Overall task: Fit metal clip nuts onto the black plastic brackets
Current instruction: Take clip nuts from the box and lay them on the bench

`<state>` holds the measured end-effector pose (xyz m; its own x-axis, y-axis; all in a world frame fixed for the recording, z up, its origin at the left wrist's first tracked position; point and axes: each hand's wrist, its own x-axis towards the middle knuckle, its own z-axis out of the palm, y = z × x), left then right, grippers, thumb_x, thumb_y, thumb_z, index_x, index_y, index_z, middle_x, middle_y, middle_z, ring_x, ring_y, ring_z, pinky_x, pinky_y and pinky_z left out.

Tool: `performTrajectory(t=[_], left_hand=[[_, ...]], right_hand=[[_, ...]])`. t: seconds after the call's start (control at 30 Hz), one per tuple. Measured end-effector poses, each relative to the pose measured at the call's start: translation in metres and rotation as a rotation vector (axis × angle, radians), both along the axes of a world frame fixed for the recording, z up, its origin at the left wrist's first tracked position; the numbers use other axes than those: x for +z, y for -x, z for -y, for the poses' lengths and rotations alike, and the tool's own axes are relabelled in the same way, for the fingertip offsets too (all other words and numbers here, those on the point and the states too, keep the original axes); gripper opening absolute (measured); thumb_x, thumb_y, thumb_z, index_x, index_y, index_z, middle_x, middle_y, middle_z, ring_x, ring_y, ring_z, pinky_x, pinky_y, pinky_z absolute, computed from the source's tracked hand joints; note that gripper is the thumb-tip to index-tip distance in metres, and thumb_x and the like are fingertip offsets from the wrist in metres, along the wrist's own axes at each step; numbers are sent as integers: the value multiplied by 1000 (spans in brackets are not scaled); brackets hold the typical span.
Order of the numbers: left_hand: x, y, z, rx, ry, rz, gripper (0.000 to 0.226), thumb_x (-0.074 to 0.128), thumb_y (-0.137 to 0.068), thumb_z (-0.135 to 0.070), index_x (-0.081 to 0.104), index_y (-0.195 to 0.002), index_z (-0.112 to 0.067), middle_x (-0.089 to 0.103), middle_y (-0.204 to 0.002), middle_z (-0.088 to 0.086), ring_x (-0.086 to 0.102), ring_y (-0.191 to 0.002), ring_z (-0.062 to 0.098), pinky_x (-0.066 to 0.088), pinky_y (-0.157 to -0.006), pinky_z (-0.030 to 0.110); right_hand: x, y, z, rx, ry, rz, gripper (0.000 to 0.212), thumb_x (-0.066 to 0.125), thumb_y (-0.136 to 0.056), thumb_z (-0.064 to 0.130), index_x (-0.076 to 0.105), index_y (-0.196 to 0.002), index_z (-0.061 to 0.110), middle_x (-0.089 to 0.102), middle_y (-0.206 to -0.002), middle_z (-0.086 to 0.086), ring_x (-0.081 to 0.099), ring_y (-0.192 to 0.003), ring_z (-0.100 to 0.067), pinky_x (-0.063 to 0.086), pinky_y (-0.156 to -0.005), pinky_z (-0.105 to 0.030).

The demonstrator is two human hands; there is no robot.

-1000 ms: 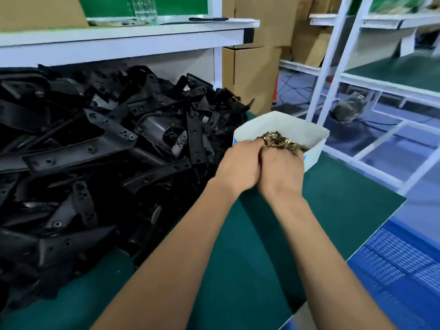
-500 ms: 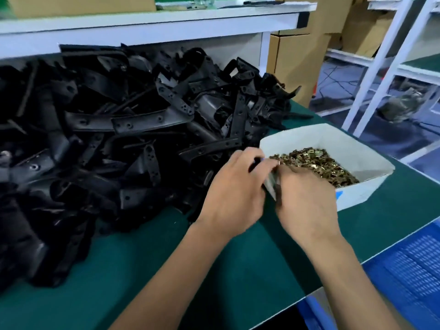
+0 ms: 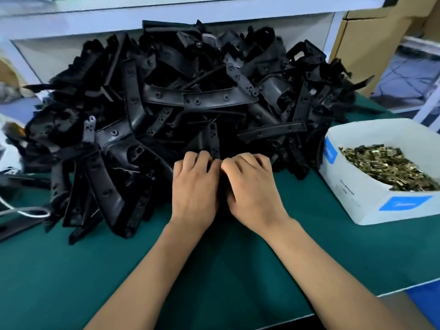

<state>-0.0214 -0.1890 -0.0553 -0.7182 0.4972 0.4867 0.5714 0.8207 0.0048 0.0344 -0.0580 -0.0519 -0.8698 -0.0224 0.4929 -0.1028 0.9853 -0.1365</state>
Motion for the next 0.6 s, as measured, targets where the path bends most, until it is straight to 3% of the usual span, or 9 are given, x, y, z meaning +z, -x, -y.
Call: performTrajectory(t=[0.13, 0.27, 0.4, 0.5, 0.6], left_hand=[[5, -6, 0, 66, -94, -11, 31, 72, -77, -10, 65, -106, -20, 58, -105, 4, 52, -99, 30, 37, -85, 43], [12, -18, 0, 48, -222, -40, 24, 69, -77, -9, 59, -98, -13, 55, -95, 4, 52, -75, 27, 37, -63, 36], [14, -27, -10, 2, -349, 171, 28, 68, -85, -34, 44, -86, -21, 49, -70, -9, 44, -50, 22, 28, -45, 30], [15, -27, -18, -25, -363, 262, 34, 69, -89, -43, 43, -84, -23, 52, -65, -9, 53, -53, 26, 45, -51, 38], [19, -28, -37, -56, -281, 207, 30, 66, -89, -37, 42, -100, -22, 53, -75, -9, 56, -54, 25, 42, -49, 35]], right_hand=[[-10, -2, -5, 69, 80, -170, 29, 72, -80, 15, 65, -108, 14, 67, -112, 3, 57, -118, -22, 37, -106, -40], [0, -4, -3, 72, 201, -388, 27, 68, -93, 24, 68, -116, 9, 65, -128, -3, 55, -127, -26, 42, -103, -41], [12, -2, -13, -126, 224, -626, 32, 67, -96, 30, 69, -120, 9, 63, -132, -6, 55, -128, -27, 39, -106, -43], [11, -3, -27, -67, 518, -596, 26, 67, -97, 16, 63, -120, 3, 65, -116, -4, 62, -107, -18, 51, -92, -33], [9, -2, -27, 7, 707, -435, 22, 65, -98, 8, 62, -120, 6, 68, -105, 8, 66, -91, -5, 50, -81, -18]])
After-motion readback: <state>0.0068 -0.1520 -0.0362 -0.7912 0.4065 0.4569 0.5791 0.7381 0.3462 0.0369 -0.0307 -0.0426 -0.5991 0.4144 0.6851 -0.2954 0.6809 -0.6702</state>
